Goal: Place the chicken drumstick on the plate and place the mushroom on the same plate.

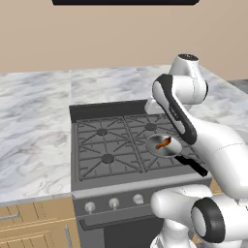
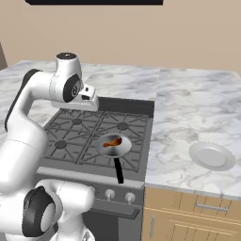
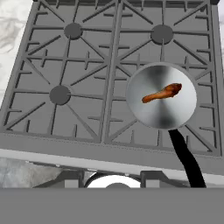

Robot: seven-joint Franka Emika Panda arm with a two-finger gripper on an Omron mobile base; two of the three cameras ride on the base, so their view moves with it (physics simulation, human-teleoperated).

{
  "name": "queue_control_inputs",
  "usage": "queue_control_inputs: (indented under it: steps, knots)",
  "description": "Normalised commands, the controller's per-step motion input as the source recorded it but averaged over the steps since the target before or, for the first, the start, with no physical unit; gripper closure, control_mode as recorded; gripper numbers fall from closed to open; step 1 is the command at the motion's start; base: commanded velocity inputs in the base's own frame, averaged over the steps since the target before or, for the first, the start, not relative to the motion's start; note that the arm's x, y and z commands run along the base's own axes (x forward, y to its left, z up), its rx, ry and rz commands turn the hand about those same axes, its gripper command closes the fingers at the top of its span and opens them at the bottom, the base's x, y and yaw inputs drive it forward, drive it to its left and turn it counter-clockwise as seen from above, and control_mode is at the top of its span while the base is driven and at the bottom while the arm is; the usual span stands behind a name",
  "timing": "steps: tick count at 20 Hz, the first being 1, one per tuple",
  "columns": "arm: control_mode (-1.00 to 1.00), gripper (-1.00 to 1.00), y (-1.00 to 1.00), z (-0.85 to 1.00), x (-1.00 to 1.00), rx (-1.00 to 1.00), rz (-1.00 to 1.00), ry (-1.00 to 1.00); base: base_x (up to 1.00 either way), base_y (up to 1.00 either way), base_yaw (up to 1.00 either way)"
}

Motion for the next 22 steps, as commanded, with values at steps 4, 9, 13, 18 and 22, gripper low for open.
queue_control_inputs:
  steps: [4,9,13,18,22]
  knots:
    - [-1.0,-1.0,0.0,0.0,0.0,0.0,0.0,-0.03,0.0,0.0,0.0]
    - [-1.0,-1.0,-0.1,-0.22,0.0,0.0,-0.01,0.07,0.0,0.0,0.0]
    - [-1.0,-1.0,-0.54,-0.28,0.04,0.0,-0.1,0.05,0.0,0.0,0.0]
    - [-1.0,-1.0,-0.68,-0.29,0.2,0.05,-0.31,0.06,0.0,0.0,0.0]
    - [-1.0,-1.0,-0.53,-0.3,0.29,0.07,-0.34,0.02,0.0,0.0,0.0]
